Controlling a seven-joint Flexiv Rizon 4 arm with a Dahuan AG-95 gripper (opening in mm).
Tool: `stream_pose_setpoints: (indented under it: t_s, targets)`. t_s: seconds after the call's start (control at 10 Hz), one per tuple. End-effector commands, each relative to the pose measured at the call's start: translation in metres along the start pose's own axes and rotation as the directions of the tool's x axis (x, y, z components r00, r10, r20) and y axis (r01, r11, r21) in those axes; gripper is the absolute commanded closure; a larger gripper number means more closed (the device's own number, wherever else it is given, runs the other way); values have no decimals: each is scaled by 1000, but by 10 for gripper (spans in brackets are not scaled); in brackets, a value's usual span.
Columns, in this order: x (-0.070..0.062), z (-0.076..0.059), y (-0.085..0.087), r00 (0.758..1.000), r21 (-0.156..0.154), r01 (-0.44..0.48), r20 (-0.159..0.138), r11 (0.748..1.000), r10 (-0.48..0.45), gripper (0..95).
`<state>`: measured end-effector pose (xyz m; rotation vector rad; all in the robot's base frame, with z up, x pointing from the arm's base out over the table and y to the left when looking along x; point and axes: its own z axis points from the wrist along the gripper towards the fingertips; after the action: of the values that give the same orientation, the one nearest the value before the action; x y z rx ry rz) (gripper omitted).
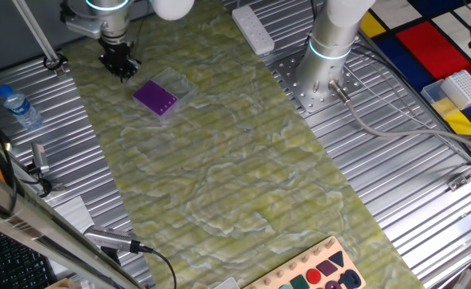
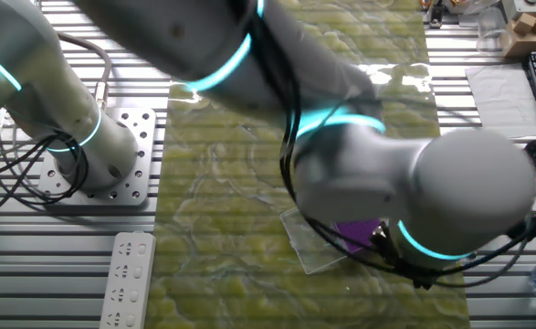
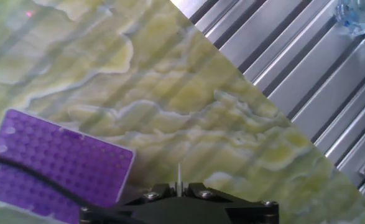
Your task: Insert a small pipette tip into the holder for small pipette tips
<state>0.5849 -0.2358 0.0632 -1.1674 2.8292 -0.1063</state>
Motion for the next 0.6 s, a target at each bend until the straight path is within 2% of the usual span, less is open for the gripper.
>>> stream_pose_setpoints:
  t_s: [0.1,0.3,0.5,0.6]
  targets:
    - [-2,-8,7,1000,-4,-19,-20,1000,19,950]
    - [-6,-17,16,998,-10,-30,-58,999,30,950]
    - [-8,-30,27,992,-12,-20,-129,1000,19,950]
    - [-8,-33,31,989,-19,-26,-145,999,23,950]
